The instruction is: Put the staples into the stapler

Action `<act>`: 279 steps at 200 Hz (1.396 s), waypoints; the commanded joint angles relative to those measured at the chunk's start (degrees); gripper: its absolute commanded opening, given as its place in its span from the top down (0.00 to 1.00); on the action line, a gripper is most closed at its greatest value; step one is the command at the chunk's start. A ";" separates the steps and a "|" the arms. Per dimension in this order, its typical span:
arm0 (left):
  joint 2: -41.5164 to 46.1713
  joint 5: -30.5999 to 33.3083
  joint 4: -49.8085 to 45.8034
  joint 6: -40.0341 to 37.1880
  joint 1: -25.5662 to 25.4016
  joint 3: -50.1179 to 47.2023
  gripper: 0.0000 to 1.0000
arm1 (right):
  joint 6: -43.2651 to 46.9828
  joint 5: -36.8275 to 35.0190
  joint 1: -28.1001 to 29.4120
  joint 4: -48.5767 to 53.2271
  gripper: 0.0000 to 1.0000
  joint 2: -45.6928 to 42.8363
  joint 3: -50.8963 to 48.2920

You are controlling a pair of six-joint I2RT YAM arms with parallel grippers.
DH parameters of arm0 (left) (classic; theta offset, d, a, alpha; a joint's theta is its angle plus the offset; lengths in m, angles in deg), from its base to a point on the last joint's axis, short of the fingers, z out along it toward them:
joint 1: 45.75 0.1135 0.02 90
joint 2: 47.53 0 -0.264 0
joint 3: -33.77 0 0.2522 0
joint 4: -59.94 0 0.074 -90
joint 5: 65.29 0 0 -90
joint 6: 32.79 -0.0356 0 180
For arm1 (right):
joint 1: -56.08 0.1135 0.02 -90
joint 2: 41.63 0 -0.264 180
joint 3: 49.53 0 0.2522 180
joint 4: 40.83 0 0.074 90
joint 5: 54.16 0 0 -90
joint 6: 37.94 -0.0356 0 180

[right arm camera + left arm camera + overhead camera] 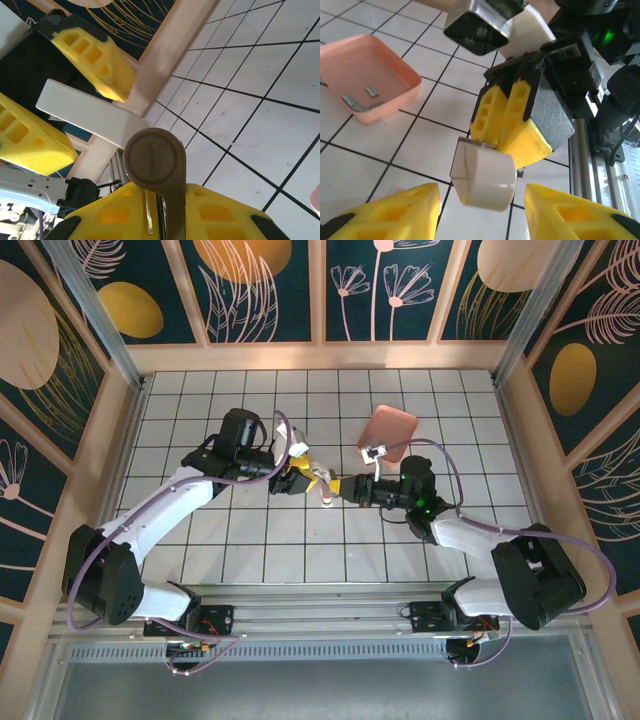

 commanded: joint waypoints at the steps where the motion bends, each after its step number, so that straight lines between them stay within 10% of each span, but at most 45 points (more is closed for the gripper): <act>1: -0.95 -2.13 2.88 -0.30 -0.66 1.27 0.57 | -1.72 1.74 0.54 -5.22 0.86 0.84 0.26; 127: -6.02 1.19 -0.03 -0.79 -2.46 8.04 1.00 | -1.11 1.49 -1.00 -1.02 0.75 -2.35 -1.12; 163: -10.03 6.85 -3.94 -1.40 -3.51 12.49 1.00 | 2.48 -2.55 -5.43 11.26 0.47 -10.92 -1.33; 226: -25.83 19.72 -17.41 -7.33 -11.60 26.67 1.00 | 3.60 -5.93 -21.62 39.46 0.46 -20.65 2.30; 279: -34.43 21.50 -21.14 -8.31 -13.63 33.24 1.00 | 4.69 -5.62 -26.58 44.05 0.47 -22.79 2.04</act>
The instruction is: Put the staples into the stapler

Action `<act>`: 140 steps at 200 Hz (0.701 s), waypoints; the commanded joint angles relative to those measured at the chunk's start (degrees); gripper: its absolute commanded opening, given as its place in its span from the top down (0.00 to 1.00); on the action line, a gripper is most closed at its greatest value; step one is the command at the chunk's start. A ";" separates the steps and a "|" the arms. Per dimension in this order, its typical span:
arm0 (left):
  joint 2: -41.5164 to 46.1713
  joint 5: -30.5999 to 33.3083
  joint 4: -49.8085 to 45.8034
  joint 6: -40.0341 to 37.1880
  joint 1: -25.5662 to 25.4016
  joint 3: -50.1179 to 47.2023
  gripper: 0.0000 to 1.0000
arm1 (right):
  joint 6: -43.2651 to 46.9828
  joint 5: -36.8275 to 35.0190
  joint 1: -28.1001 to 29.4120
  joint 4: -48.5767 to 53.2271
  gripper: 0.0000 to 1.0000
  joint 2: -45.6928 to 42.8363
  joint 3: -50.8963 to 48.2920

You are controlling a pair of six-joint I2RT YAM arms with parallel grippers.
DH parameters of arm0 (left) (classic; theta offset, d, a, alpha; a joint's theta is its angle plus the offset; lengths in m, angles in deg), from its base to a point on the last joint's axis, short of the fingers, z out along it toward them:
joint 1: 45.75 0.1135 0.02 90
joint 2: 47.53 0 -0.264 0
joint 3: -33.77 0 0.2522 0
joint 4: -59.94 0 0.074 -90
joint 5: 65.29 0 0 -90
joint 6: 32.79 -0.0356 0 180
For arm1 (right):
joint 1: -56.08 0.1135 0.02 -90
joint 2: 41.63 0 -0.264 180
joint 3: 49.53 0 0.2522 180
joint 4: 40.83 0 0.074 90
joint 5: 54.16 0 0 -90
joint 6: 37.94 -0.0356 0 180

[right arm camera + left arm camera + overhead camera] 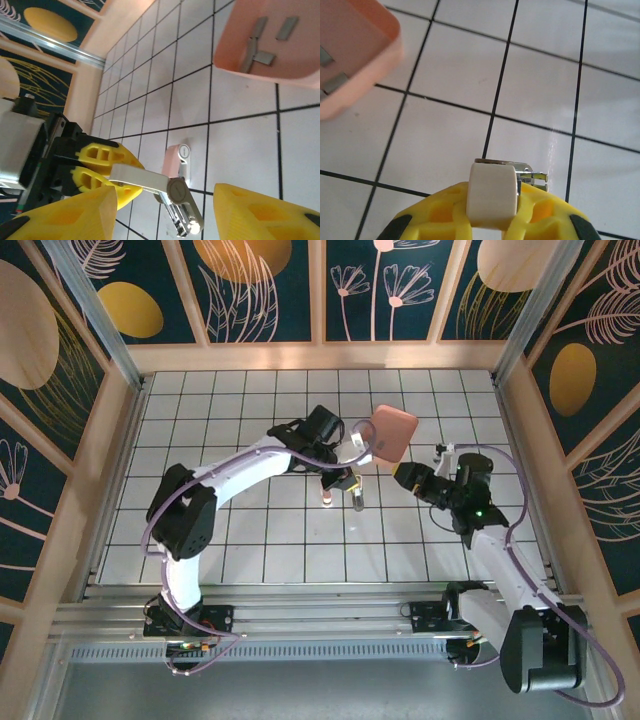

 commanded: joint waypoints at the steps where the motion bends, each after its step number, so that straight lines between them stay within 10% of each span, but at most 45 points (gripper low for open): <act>1: -2.88 2.08 -4.25 -1.46 0.02 4.49 1.00 | 1.65 -0.12 -1.07 4.07 0.47 -1.63 1.05; 140: -9.98 1.68 2.19 -5.06 0.02 4.81 0.91 | 2.53 2.06 -1.30 2.75 0.48 -1.26 -0.89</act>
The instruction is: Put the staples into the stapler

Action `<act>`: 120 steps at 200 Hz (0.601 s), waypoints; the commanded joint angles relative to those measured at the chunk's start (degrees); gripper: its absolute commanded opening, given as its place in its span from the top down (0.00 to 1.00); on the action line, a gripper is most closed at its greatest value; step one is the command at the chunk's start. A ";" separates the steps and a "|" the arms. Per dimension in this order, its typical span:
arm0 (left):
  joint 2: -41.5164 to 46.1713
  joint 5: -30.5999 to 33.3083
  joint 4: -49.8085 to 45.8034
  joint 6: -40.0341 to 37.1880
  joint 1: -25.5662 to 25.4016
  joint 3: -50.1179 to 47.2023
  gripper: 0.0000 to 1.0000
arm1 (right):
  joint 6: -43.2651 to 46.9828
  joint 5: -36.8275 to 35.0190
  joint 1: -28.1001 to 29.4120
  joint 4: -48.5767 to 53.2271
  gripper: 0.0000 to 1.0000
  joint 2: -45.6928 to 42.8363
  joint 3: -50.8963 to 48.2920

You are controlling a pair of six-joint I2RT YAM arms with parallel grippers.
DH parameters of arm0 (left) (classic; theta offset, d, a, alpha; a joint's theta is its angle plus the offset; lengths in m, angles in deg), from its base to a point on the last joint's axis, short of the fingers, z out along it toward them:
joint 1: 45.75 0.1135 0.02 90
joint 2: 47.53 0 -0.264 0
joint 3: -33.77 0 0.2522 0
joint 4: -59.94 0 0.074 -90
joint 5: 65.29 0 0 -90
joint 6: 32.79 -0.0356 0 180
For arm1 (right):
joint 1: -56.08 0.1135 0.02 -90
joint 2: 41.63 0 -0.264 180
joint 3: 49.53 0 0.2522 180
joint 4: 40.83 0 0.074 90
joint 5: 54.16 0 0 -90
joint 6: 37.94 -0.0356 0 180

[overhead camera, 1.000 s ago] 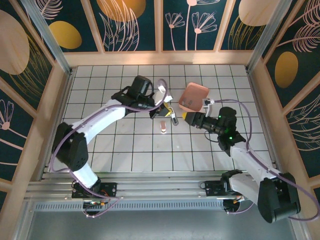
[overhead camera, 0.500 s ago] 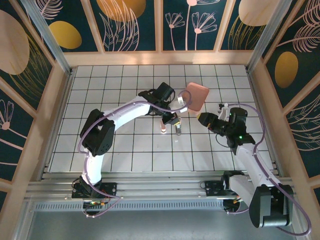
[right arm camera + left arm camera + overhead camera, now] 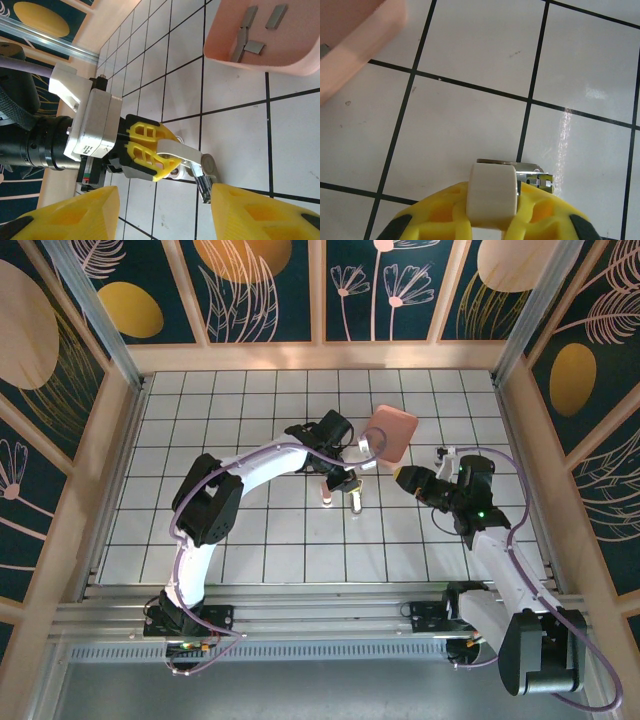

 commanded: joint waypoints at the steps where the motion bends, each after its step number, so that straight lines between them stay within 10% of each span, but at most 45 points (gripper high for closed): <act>1: -0.89 -1.20 2.62 -1.86 0.00 -0.37 0.90 | 1.18 1.30 -0.45 0.08 0.49 -0.63 -0.69; 120: 2.58 1.73 5.07 3.34 0.35 -0.29 0.35 | 3.11 -3.82 0.94 5.89 0.48 -0.26 3.30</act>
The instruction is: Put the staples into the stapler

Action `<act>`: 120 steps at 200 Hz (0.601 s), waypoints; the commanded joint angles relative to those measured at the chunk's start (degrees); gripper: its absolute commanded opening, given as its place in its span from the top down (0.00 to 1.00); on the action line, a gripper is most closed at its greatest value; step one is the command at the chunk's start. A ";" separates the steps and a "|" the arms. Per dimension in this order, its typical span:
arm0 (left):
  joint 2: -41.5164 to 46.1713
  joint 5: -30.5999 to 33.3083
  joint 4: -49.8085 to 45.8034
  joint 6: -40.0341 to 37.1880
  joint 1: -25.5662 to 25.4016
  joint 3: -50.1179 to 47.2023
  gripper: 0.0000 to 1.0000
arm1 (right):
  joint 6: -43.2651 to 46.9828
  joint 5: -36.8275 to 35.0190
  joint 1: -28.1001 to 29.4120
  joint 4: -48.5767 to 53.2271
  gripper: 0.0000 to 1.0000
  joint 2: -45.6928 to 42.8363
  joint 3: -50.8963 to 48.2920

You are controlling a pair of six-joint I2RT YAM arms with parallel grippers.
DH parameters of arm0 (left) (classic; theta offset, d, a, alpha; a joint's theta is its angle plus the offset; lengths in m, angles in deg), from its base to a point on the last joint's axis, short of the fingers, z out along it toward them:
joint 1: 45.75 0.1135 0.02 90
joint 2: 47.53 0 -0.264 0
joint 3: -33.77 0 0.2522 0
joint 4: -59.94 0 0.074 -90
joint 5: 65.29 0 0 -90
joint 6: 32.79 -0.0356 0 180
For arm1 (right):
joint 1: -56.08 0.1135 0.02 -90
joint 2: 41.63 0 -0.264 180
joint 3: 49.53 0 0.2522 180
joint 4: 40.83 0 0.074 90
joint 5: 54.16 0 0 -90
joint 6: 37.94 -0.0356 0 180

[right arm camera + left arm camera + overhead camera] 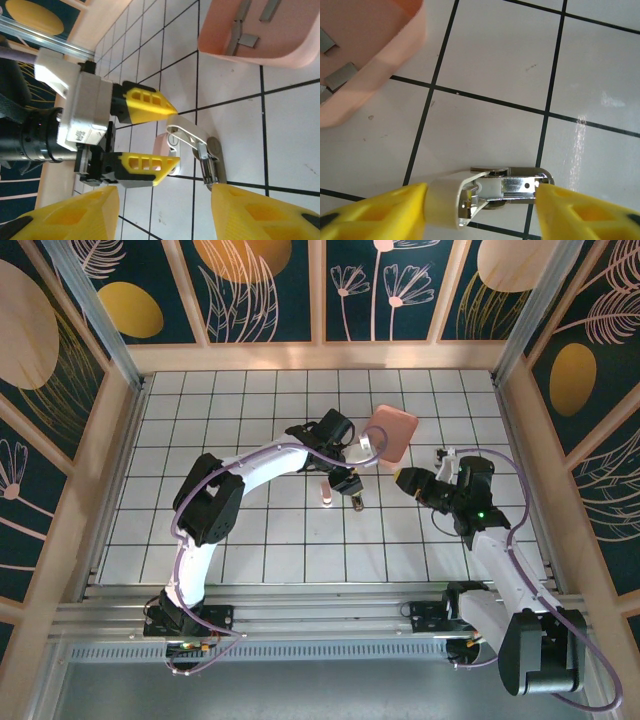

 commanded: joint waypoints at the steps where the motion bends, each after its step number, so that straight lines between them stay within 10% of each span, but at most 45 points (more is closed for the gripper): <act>1: 3.13 0.23 1.98 3.17 0.33 -0.31 0.35 | 2.74 -3.54 1.02 4.28 0.48 -0.27 3.43; 120: 25.05 7.16 18.83 32.35 10.81 -19.04 0.16 | -5.59 -35.93 14.02 27.10 0.56 31.85 39.05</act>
